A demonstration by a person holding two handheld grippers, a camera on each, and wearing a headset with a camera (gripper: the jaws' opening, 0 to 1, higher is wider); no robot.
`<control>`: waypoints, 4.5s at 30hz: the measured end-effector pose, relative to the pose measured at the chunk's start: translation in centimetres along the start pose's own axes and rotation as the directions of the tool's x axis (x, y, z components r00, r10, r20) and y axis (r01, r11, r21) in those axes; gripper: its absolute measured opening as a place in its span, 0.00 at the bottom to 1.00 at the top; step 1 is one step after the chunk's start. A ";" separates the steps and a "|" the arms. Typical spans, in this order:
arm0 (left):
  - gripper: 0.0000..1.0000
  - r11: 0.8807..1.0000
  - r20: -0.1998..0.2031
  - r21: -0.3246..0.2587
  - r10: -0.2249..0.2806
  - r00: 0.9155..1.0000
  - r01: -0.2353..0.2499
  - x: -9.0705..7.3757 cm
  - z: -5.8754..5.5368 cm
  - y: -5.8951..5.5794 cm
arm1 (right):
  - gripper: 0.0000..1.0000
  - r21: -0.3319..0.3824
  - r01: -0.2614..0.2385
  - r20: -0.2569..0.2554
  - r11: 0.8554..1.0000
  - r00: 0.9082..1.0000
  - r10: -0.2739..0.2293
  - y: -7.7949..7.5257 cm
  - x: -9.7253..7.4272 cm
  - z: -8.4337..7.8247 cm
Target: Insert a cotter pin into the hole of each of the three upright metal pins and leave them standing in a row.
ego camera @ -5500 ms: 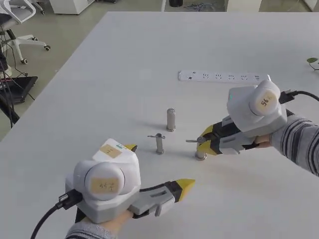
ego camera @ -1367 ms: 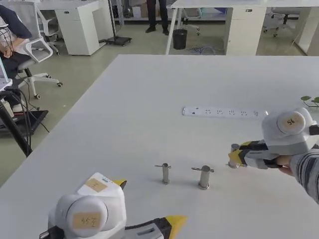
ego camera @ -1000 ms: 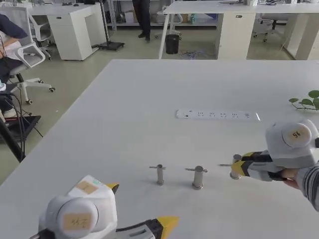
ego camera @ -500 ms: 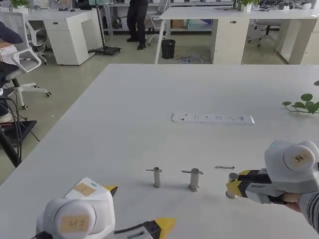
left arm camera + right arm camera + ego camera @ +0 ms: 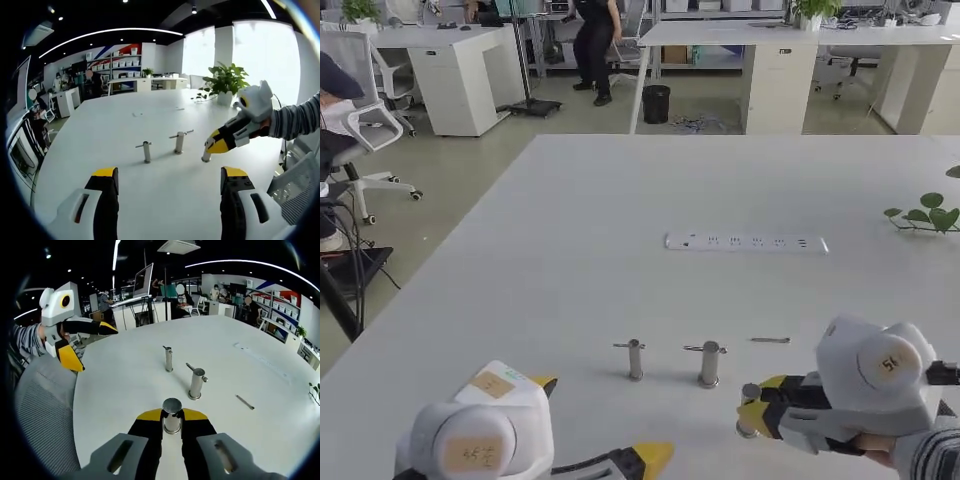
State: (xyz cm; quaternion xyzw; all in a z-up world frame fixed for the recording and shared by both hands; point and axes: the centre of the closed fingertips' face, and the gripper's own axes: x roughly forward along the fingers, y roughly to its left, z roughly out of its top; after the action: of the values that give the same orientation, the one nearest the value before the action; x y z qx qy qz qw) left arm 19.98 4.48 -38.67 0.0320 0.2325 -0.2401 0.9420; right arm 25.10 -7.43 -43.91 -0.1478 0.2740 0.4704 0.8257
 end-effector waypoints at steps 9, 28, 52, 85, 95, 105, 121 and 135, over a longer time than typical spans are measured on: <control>0.82 1.000 -0.003 -0.002 -0.003 1.000 0.002 0.1 -0.2 -0.3 | 0.08 -0.023 -0.051 0.009 0.998 0.999 0.051 2.5 1.4 0.1; 0.82 1.000 -0.009 0.002 -0.006 1.000 0.007 0.1 -0.4 -0.3 | 0.08 -0.062 -0.107 0.021 0.992 0.994 0.108 4.2 2.2 -0.3; 0.85 0.999 -0.024 0.023 -0.023 0.999 0.023 0.5 -1.0 -0.7 | 0.25 -0.065 -0.136 0.002 0.989 0.991 0.137 3.5 0.2 -0.8; 0.86 1.000 -0.005 -0.006 0.009 1.000 -0.009 0.7 -0.7 0.8 | 0.23 -0.202 -0.023 -0.265 0.979 0.964 -0.032 -10.9 -1.7 -0.6; 0.85 1.000 -0.018 -0.028 0.011 1.000 -0.011 1.0 -1.4 1.2 | 0.18 -0.234 -0.062 -0.356 0.970 0.934 -0.026 -12.7 0.8 -1.7; 0.84 0.999 -0.013 -0.035 -0.004 1.000 0.004 1.7 -1.3 1.3 | 0.13 -0.254 -0.066 -0.387 0.965 0.921 -0.039 -14.7 2.8 -2.2; 0.83 0.999 -0.014 -0.043 -0.014 1.000 0.013 2.3 -1.0 1.3 | 0.04 -0.230 -0.135 -0.483 0.964 0.876 0.007 -15.1 3.7 -3.1; 0.83 0.999 -0.006 -0.033 -0.019 1.000 0.019 2.3 -0.4 1.4 | 0.00 -0.269 -0.182 -0.534 0.946 0.846 0.011 -15.1 3.6 -3.0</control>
State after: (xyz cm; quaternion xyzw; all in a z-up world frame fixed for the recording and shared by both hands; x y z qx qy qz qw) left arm 22.24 4.76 -40.12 0.0153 0.2395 -0.2450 0.9393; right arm 38.55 -14.17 -48.65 -0.3840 0.4190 0.4905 0.6606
